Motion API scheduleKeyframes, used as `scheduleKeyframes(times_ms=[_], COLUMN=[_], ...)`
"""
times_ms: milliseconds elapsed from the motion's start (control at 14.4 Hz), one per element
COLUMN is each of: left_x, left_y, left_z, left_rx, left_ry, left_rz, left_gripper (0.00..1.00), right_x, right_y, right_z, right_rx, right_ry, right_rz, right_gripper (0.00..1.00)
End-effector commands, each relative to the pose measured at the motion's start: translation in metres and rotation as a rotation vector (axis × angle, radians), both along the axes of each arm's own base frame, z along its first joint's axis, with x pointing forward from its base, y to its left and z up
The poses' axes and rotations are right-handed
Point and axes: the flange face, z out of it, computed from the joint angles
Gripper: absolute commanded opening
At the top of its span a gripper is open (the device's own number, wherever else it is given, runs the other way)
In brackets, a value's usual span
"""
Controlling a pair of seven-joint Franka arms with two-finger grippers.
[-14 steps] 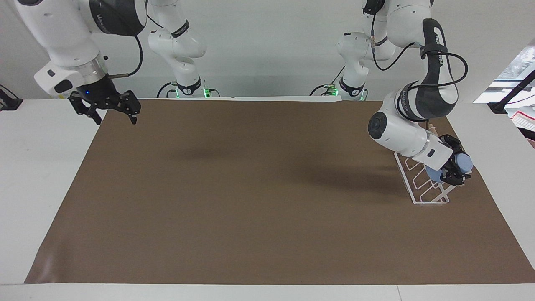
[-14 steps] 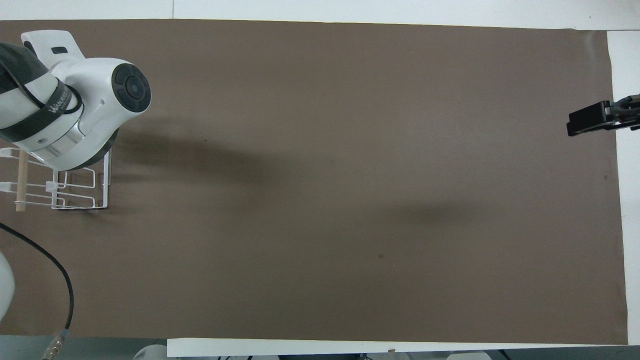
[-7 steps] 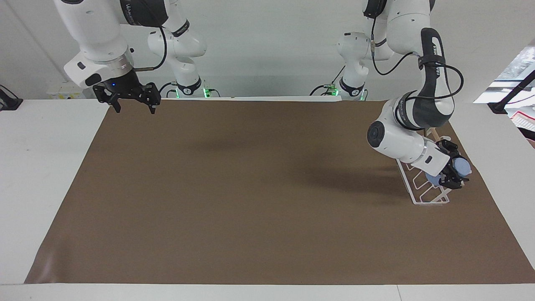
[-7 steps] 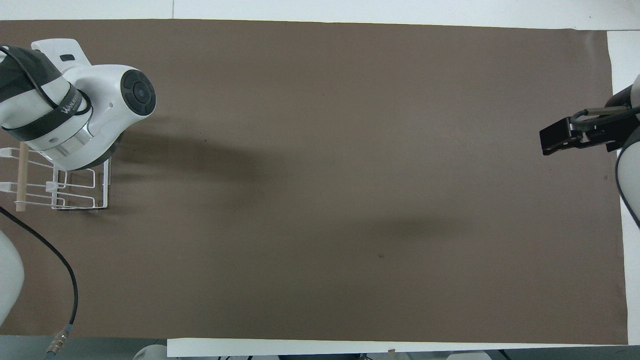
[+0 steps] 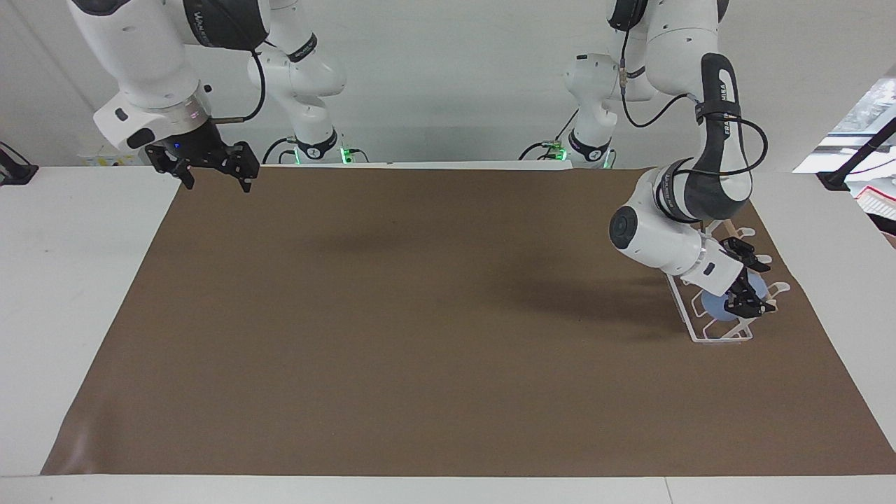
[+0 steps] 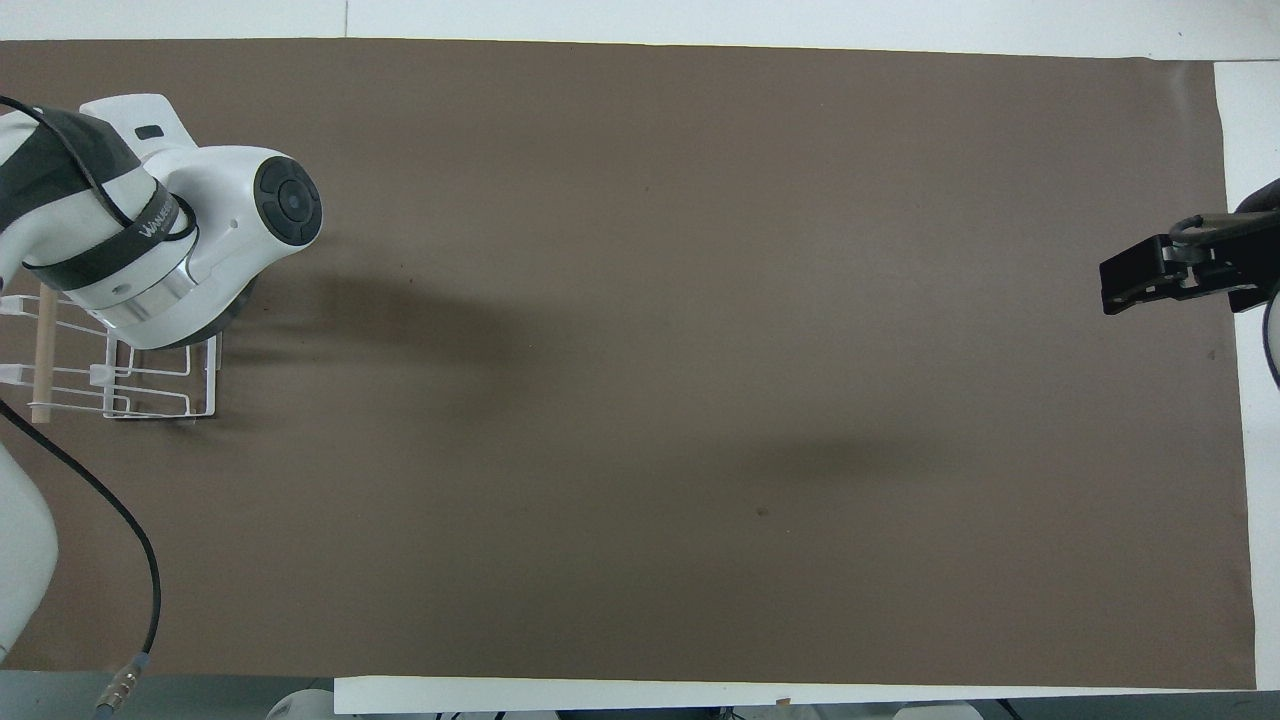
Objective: Hang cup on cup holder
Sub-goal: 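Move the cup with the left gripper onto the wire rack hook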
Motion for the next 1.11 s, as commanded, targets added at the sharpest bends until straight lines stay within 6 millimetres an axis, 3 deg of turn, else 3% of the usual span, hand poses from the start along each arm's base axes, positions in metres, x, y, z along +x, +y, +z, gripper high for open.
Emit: scheduleKeyframes(times_ms=[0, 139, 277, 554, 832, 901, 1040], left_x=[0.011, 0.009, 0.003, -0.005, -0.035, -0.04, -0.051], left_y=[0.01, 0.013, 0.008, -0.001, 0.009, 0.013, 0.007], left_z=[0.03, 0.046, 0.077, 0.119, 0.184, 0.193, 0.193], left_rx=[-0.01, -0.04, -0.114, -0.269, -0.46, -0.53, -0.728], left_ry=[-0.069, -0.084, -0.076, 0.157, 0.235, 0.28, 0.38], left_rz=[0.01, 0.04, 0.048, -0.054, -0.15, -0.188, -0.259], left_gripper=[1.0, 1.0, 1.0, 1.0, 1.0, 1.0, 1.0], right_x=[-0.006, -0.008, -0.011, -0.017, -0.018, -0.018, -0.018], right_y=[-0.008, -0.009, -0.023, -0.048, -0.053, -0.052, -0.05], right_z=[-0.001, 0.0, -0.001, -0.005, -0.006, -0.006, -0.006], right_rx=[0.02, 0.019, 0.021, 0.034, 0.041, 0.041, 0.041], right_ry=[0.024, 0.026, 0.046, 0.059, 0.059, 0.059, 0.06], right_rz=[-0.026, -0.029, -0.057, -0.062, -0.056, -0.054, -0.051], right_gripper=[1.0, 0.99, 0.99, 1.0, 0.99, 0.99, 1.0])
